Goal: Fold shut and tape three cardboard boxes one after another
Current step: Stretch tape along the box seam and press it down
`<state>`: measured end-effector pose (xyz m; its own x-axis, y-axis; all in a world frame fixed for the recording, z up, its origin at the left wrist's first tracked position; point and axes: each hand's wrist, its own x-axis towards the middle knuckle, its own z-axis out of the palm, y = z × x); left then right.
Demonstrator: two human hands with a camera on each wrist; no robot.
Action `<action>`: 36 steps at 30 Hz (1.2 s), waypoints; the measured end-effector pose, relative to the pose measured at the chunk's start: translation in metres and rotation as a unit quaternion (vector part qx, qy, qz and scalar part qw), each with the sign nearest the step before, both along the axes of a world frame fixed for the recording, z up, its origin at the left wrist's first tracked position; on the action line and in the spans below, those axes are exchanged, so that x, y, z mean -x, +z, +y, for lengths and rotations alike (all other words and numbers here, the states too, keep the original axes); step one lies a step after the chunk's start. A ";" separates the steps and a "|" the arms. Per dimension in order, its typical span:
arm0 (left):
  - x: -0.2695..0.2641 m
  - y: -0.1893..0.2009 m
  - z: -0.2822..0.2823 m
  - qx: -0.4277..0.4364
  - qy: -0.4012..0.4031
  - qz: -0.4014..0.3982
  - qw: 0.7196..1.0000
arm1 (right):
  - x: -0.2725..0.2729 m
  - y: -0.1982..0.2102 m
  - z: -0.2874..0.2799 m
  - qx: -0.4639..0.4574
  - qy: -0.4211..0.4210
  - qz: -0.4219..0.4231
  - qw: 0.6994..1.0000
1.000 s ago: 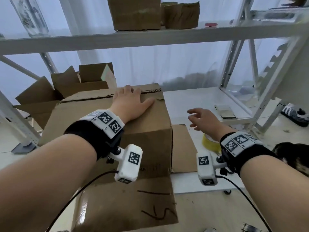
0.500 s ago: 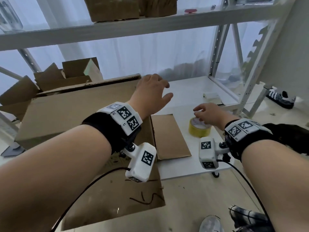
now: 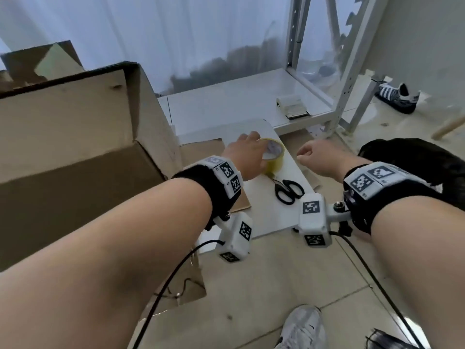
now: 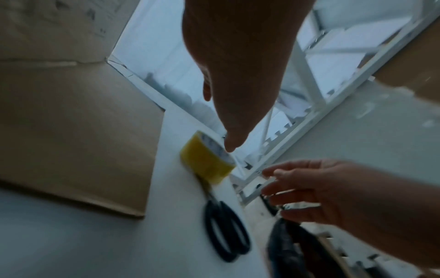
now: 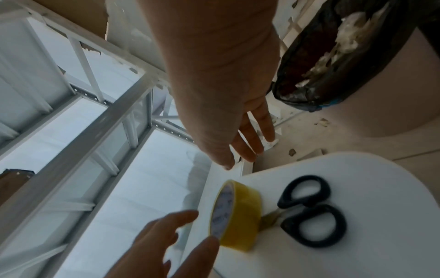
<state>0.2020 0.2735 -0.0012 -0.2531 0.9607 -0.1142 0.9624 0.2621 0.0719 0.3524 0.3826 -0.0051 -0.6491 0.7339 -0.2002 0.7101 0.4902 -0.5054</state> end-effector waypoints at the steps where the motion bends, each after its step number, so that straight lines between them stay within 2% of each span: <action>1: 0.004 -0.010 0.009 0.020 0.006 0.000 1.000 | 0.004 -0.007 0.001 0.001 0.007 -0.003 1.000; 7: 0.019 -0.047 0.033 0.116 0.013 0.023 0.993 | 0.008 -0.047 0.012 -0.017 0.050 -0.075 0.996; 11: 0.014 -0.053 0.022 0.021 -0.002 0.057 0.998 | 0.008 -0.053 0.016 -0.031 0.048 -0.073 0.996; 12: 0.012 -0.051 0.019 -0.016 -0.012 0.061 0.998 | 0.010 -0.051 0.016 -0.039 0.042 -0.045 0.997; 14: 0.008 -0.043 0.019 -0.087 -0.026 0.047 0.995 | 0.016 -0.040 0.012 -0.019 0.008 0.080 0.997; 16: 0.001 -0.021 0.018 -0.151 -0.038 -0.006 0.988 | 0.025 -0.021 0.006 0.046 -0.042 0.232 0.971; 18: -0.008 0.012 0.007 -0.210 -0.031 -0.101 0.972 | 0.033 0.006 -0.005 0.101 -0.069 0.332 0.935; 22: -0.008 0.079 -0.034 -0.327 0.013 -0.270 0.906 | 0.062 0.076 -0.043 0.247 -0.051 0.495 0.831; 24: 0.001 0.114 -0.063 -0.391 0.034 -0.286 0.874 | 0.081 0.108 -0.070 0.287 -0.019 0.536 0.793; 26: 0.012 0.146 -0.089 -0.435 0.048 -0.264 0.860 | 0.100 0.133 -0.098 0.298 0.006 0.561 0.772; 30: 0.041 0.197 -0.153 -0.489 0.113 -0.181 0.846 | 0.134 0.169 -0.165 0.314 0.069 0.574 0.753; 33: 0.072 0.210 -0.193 -0.512 0.164 -0.172 0.826 | 0.156 0.180 -0.206 0.290 0.136 0.536 0.781; 36: 0.105 0.210 -0.238 -0.560 0.196 -0.184 0.784 | 0.179 0.186 -0.241 0.259 0.184 0.506 0.802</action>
<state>0.0975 0.0354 0.2091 -0.7011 0.3684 0.6105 0.6842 0.1064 0.7215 0.1730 0.1417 0.1812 -0.8250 0.4444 0.3492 -0.3368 0.1097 -0.9352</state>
